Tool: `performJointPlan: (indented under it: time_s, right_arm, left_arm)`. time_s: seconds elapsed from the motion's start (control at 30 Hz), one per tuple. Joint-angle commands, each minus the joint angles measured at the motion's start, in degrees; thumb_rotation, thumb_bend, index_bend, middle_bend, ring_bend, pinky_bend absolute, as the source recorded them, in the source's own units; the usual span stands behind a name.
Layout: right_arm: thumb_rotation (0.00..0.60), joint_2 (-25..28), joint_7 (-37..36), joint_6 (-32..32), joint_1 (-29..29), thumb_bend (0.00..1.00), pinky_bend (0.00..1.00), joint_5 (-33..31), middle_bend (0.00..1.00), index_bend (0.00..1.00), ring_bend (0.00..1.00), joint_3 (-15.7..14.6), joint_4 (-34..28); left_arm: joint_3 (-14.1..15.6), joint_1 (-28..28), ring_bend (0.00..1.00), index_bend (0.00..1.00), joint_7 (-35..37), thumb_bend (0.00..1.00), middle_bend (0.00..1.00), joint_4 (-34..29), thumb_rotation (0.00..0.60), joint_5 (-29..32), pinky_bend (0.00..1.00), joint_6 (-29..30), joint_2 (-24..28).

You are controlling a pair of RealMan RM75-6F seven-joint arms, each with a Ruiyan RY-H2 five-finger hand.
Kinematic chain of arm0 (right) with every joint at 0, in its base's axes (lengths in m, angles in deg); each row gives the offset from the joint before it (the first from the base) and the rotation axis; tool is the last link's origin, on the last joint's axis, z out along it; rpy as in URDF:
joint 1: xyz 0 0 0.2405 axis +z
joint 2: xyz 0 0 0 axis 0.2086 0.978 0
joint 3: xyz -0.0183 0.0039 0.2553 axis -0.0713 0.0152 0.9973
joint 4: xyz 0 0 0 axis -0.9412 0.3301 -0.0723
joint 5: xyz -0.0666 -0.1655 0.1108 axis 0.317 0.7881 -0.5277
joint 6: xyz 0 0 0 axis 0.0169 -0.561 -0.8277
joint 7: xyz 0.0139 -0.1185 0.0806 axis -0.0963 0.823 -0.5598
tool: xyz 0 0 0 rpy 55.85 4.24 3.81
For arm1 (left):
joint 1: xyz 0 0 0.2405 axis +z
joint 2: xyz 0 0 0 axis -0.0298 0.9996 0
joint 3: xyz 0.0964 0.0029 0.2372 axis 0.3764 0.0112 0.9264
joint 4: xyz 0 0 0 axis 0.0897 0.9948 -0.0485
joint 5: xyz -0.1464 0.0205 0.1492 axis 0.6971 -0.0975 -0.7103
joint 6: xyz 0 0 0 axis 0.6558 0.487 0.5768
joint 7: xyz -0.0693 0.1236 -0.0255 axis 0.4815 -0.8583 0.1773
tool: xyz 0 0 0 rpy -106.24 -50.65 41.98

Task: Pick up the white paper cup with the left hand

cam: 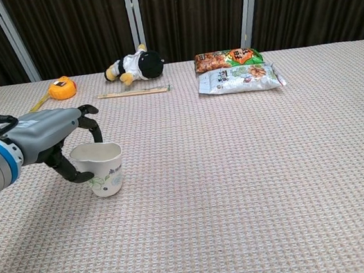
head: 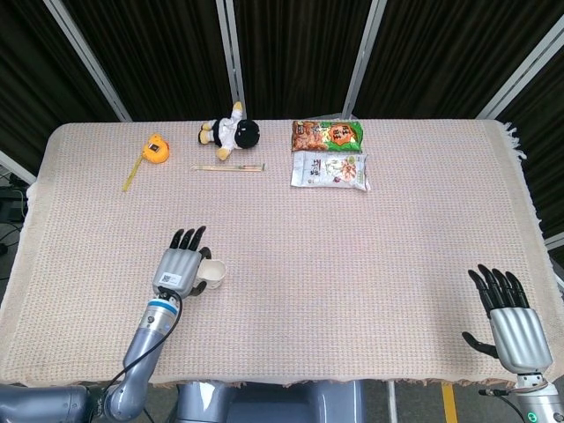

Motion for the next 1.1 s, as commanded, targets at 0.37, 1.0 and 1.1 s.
performJointPlan:
  time_s: [0.37,1.0,1.1]
  right_arm:
    - [0.600,0.1,0.3,0.0,-0.1,0.01,0.00,0.1,0.00,0.00,0.00,-0.1,-0.3]
    - [0.600,0.0,1.2,0.4,-0.1,0.01,0.00,-0.1,0.00,0.00,0.00,-0.3,-0.9]
    - [0.600,0.1,1.3,0.4,-0.1,0.01,0.00,-0.1,0.00,0.00,0.00,-0.3,-1.0]
  left_arm:
    - [-0.2,4.0,0.00,0.39,23.6,0.20,0.00,-2.1,0.600,-5.4,0.00,-4.7,1.9]
    - [5.9,5.6,0.00,0.08,27.0,0.20,0.00,3.8,0.600,-7.1,0.00,-9.3,10.6]
    - [6.0,4.7,0.00,0.01,23.2,0.19,0.00,2.0,0.600,-4.8,0.00,-9.0,11.7]
